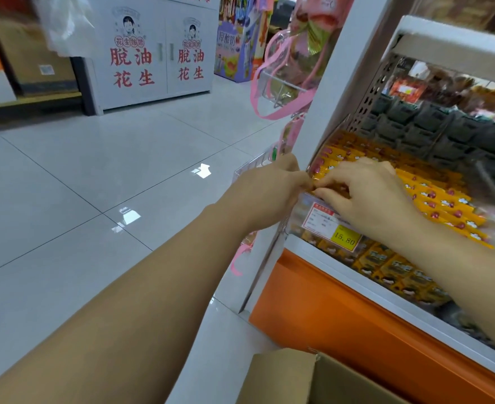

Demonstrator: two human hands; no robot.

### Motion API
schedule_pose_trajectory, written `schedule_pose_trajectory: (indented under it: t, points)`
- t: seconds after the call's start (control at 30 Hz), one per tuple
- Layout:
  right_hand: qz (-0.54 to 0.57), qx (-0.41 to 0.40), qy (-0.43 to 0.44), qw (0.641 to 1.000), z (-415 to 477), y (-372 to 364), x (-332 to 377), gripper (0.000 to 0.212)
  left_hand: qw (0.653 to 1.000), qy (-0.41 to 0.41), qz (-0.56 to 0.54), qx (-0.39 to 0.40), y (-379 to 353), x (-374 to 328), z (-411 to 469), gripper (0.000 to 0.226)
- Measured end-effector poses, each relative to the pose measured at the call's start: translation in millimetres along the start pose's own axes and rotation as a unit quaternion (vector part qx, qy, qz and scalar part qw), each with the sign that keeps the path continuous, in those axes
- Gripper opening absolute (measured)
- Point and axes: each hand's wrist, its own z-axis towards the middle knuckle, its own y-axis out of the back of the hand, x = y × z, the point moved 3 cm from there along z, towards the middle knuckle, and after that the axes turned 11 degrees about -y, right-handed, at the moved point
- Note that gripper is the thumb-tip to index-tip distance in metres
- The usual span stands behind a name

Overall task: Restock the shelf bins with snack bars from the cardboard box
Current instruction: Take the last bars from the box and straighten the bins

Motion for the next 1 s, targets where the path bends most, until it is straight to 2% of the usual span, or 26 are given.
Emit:
schedule_pose_trajectory:
  t: [0.13, 0.27, 0.37, 0.4, 0.5, 0.53, 0.6, 0.63, 0.7, 0.77, 0.83, 1.0]
  points:
    - [-0.049, 0.051, 0.004, 0.997, 3.3, -7.0, -5.3, 0.027, 0.998, 0.008, 0.030, 0.047, -8.5, 2.1, -5.4, 0.039]
    - [0.005, 0.114, 0.005, 0.994, 1.1, -12.2, -10.5, 0.041, 0.998, 0.007, 0.033, 0.047, -5.9, -0.3, -4.8, 0.040]
    - [0.070, 0.151, -0.001, 0.986, -5.4, -3.7, -16.5, 0.035, 0.997, 0.011, 0.054, 0.049, -0.6, -2.9, -1.6, 0.039]
    - [0.090, 0.146, -0.018, 0.985, -8.7, 1.6, -21.5, 0.035, 0.997, 0.016, 0.066, 0.043, 1.4, -4.6, -0.6, 0.040]
    - [0.104, 0.048, -0.045, 0.992, -29.7, 19.3, -41.8, 0.038, 0.994, 0.019, 0.102, -0.031, 8.6, -14.6, 3.6, 0.041]
    - [0.085, 0.047, -0.033, 0.995, -39.8, 21.0, -46.0, 0.038, 0.994, 0.008, 0.092, -0.054, 10.5, -18.7, 5.3, 0.041]
    - [0.006, 0.119, -0.003, 0.993, -60.8, 14.8, -50.2, 0.045, 0.996, -0.049, 0.042, -0.062, 7.8, -31.5, 8.6, 0.038]
    - [-0.042, 0.167, -0.006, 0.985, -67.8, 9.3, -52.4, 0.049, 0.995, -0.082, 0.020, -0.046, 1.8, -37.9, 9.8, 0.038]
    - [-0.096, 0.236, -0.045, 0.966, -69.6, 3.2, -57.8, 0.056, 0.994, -0.104, 0.021, 0.023, -14.4, -48.7, 14.2, 0.052]
    - [-0.079, 0.269, -0.081, 0.956, -58.9, 1.5, -57.2, 0.069, 0.986, -0.067, 0.083, 0.126, -28.1, -50.8, 19.5, 0.063]
    - [-0.058, 0.282, -0.109, 0.951, -46.4, 0.2, -58.7, 0.077, 0.976, -0.036, 0.111, 0.182, -31.0, -52.0, 25.3, 0.060]
    - [0.029, 0.295, -0.094, 0.950, -38.2, 7.7, -62.9, 0.056, 0.978, 0.000, 0.093, 0.187, -11.5, -64.4, 46.1, 0.043]
